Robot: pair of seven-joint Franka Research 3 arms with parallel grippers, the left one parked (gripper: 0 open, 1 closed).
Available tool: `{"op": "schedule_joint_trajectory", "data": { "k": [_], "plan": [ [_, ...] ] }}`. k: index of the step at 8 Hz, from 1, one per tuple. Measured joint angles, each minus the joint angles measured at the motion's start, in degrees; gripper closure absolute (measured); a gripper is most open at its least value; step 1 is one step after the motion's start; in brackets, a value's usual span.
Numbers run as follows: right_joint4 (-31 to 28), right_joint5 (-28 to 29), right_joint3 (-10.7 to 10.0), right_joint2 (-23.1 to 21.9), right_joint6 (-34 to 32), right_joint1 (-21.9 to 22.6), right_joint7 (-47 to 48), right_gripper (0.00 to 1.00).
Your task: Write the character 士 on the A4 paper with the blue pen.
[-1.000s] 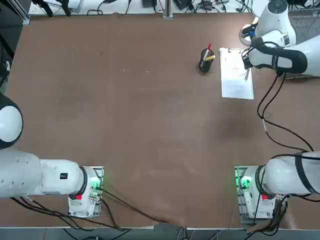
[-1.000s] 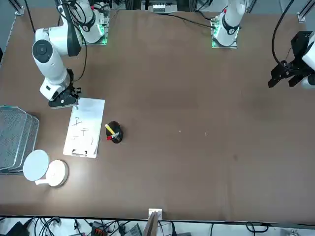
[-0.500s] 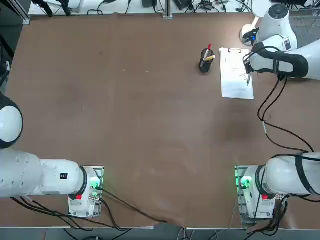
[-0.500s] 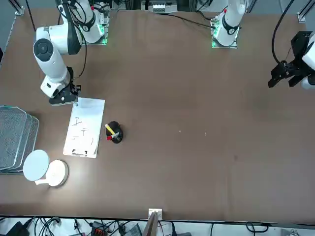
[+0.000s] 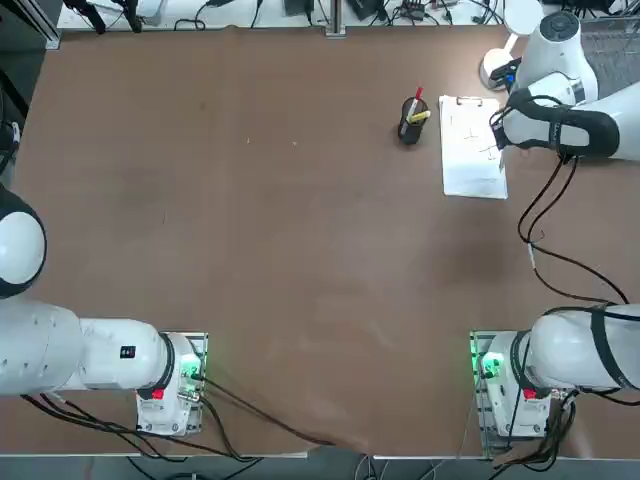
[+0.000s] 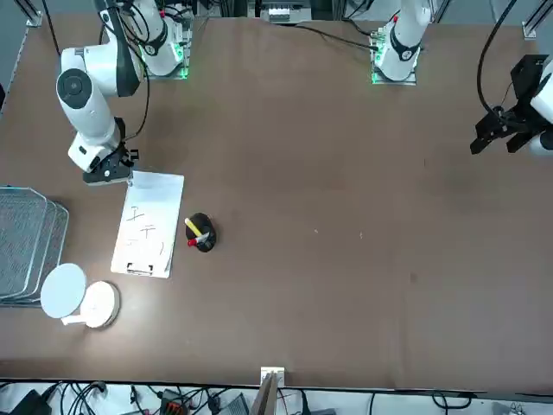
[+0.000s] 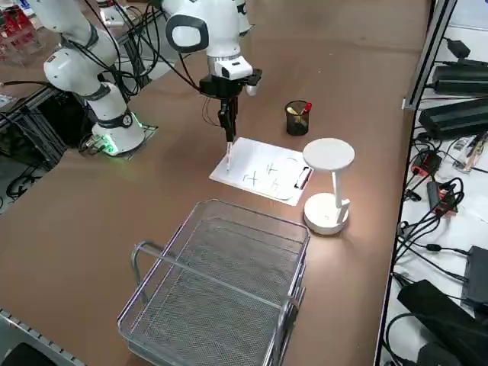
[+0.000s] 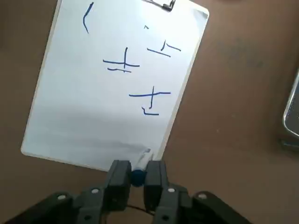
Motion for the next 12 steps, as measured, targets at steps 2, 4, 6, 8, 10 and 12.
{"op": "schedule_joint_trajectory", "data": {
  "k": [2,4,6,8,10,12],
  "plan": [
    [-1.4,0.0,-0.5,0.0,2.0,0.0,0.0,0.81],
    [-1.8,0.0,-0.8,0.2,2.5,-0.1,0.0,0.81],
    [-2.2,0.0,-0.9,0.5,3.2,-0.1,0.0,0.81],
    [-2.6,0.0,-1.4,0.6,3.9,-0.1,0.0,0.81],
    [-2.7,0.0,-1.4,0.6,4.1,-0.1,0.1,0.81],
    [-2.7,0.0,-1.4,0.7,4.3,-0.1,0.1,0.81]
  ]
}}
